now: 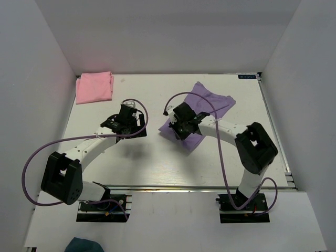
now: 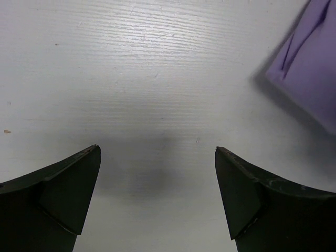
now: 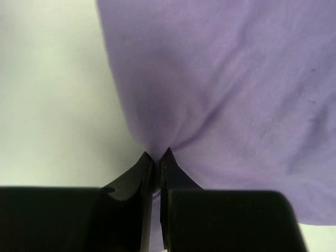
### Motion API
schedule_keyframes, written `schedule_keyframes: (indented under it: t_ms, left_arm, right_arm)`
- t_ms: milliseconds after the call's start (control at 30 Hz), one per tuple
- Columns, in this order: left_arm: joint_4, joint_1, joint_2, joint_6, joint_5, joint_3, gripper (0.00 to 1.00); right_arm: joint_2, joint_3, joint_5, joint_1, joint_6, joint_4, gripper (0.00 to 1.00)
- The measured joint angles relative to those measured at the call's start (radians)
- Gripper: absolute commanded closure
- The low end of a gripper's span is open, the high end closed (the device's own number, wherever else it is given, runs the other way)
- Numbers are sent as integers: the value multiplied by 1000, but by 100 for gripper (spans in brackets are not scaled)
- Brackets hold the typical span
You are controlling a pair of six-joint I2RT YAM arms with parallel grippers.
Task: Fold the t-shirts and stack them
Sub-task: Grab one side of the 2/3 rectangular tshirt with right arm
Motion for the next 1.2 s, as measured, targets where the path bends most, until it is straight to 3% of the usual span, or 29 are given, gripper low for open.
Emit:
schedule_keyframes:
  t_ms: [167, 467, 833, 1200]
  left_arm:
    - [1, 10, 0, 2, -1, 0, 0]
    - [-21, 32, -8, -13, -47, 0, 0]
    - [-93, 50, -56, -61, -163, 20, 0]
    - [-153, 50, -56, -97, -228, 74, 0]
  right_arm:
    - [-134, 18, -258, 27, 56, -117, 100]
    - [-144, 184, -623, 28, 49, -344, 100]
    - [-133, 320, -766, -92, 54, -408, 100]
    - [35, 383, -905, -263, 29, -432, 100]
